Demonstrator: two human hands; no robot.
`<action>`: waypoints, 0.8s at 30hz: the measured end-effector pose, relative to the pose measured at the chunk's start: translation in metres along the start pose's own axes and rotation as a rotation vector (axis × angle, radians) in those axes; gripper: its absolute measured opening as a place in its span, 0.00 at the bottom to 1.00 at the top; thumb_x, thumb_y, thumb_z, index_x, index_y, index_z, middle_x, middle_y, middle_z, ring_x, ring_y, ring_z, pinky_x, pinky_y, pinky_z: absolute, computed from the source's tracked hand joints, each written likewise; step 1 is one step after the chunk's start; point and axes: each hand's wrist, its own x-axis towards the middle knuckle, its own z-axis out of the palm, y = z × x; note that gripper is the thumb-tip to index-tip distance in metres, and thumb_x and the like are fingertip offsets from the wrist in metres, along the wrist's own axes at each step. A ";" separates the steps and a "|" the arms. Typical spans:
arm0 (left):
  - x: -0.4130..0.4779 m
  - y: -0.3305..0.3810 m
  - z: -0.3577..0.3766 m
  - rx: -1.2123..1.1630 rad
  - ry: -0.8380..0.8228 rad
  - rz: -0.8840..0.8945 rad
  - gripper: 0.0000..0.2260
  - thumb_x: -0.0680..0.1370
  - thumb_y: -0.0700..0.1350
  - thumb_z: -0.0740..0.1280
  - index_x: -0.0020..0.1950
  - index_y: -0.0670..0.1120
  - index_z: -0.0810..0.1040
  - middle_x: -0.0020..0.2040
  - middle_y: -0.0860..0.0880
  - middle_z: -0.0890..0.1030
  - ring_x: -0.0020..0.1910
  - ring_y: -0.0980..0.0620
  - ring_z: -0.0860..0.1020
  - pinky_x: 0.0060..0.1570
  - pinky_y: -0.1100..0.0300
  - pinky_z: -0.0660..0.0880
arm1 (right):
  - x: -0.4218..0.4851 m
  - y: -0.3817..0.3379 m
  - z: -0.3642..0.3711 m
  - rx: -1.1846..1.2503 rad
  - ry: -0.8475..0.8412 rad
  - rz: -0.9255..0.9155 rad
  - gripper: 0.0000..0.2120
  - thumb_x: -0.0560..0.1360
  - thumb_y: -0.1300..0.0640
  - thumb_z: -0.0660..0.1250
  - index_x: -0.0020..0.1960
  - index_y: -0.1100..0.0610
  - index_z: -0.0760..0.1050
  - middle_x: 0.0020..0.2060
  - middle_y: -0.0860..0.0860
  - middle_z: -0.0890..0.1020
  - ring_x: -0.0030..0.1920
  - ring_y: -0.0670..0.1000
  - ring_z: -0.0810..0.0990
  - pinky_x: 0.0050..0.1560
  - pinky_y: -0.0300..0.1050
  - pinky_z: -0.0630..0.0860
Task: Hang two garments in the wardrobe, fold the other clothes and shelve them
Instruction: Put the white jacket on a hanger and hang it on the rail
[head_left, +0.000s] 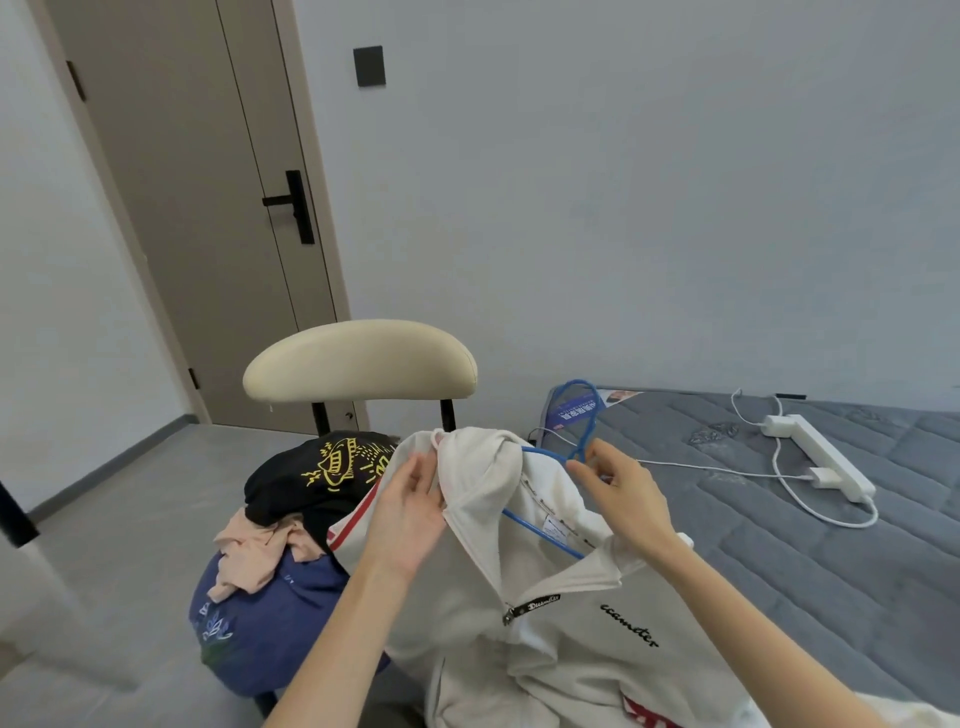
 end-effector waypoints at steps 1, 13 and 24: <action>0.002 0.001 -0.001 -0.023 -0.004 0.005 0.16 0.81 0.45 0.59 0.42 0.44 0.85 0.51 0.46 0.84 0.54 0.49 0.80 0.59 0.52 0.73 | -0.001 0.001 0.001 -0.009 -0.010 -0.013 0.16 0.76 0.47 0.64 0.34 0.48 0.62 0.26 0.42 0.71 0.30 0.45 0.66 0.35 0.44 0.64; -0.001 -0.019 -0.035 0.010 0.393 -0.084 0.06 0.81 0.43 0.60 0.48 0.44 0.76 0.22 0.52 0.64 0.22 0.57 0.61 0.38 0.63 0.67 | 0.019 0.000 0.001 0.030 0.215 0.174 0.14 0.77 0.47 0.61 0.40 0.56 0.67 0.28 0.47 0.72 0.32 0.50 0.71 0.33 0.43 0.63; -0.014 -0.032 -0.048 0.366 0.371 -0.252 0.07 0.82 0.40 0.59 0.56 0.38 0.72 0.56 0.40 0.74 0.53 0.42 0.76 0.51 0.51 0.74 | 0.052 -0.034 -0.030 0.082 0.225 0.100 0.11 0.75 0.46 0.63 0.40 0.52 0.70 0.30 0.46 0.75 0.30 0.48 0.70 0.32 0.42 0.63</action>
